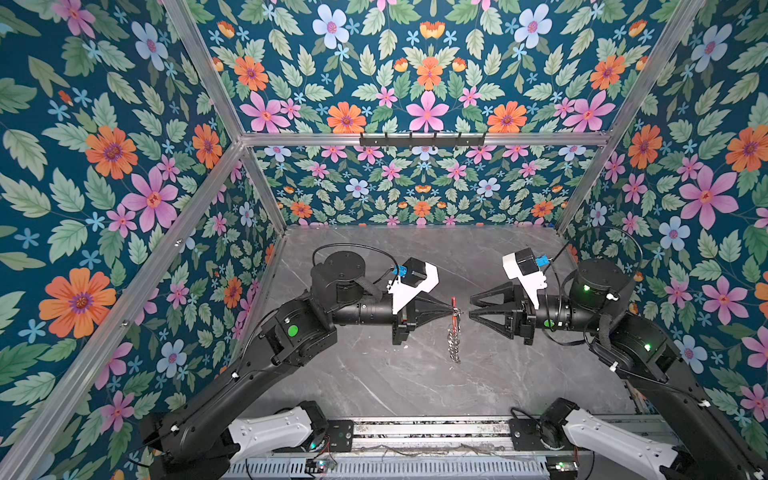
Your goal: Remove the keys from the keyring
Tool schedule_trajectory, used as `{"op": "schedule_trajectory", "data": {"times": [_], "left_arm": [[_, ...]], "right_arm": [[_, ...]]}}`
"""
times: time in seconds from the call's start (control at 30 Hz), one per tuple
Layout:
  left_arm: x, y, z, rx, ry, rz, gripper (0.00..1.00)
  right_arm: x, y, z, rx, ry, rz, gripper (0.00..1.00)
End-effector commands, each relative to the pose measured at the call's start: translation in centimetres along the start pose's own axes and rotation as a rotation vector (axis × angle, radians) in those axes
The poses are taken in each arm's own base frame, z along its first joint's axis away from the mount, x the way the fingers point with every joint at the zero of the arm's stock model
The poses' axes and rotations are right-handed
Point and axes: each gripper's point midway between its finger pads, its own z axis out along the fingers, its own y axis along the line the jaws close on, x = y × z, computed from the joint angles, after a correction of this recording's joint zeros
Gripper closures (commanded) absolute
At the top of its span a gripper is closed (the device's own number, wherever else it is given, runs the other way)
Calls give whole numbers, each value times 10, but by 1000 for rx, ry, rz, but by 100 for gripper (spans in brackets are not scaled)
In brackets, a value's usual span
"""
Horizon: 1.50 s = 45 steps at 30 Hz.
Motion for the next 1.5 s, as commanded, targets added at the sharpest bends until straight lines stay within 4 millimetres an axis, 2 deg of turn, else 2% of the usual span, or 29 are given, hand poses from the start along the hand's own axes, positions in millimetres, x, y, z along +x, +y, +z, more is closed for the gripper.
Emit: {"op": "schedule_trajectory", "data": {"times": [0.0, 0.23, 0.5, 0.9, 1.37, 1.47], "left_arm": [[-12, -1, -1, 5, -33, 23, 100], [-12, -3, 0, 20, -29, 22, 100], [-15, -2, 1, 22, -31, 19, 100], [-19, -1, -1, 9, -43, 13, 100], [-20, 0, 0, 11, -60, 10, 100], [-22, 3, 0, -8, -82, 10, 100]], "right_arm": [[-15, 10, 0, -52, -47, -41, 60], [-21, 23, 0, -128, -62, -51, 61], [-11, 22, 10, -117, -11, -72, 62], [1, 17, 16, -38, 43, -121, 71], [1, 13, 17, -16, 47, -122, 99], [2, 13, 17, -17, 52, -120, 100]]}}
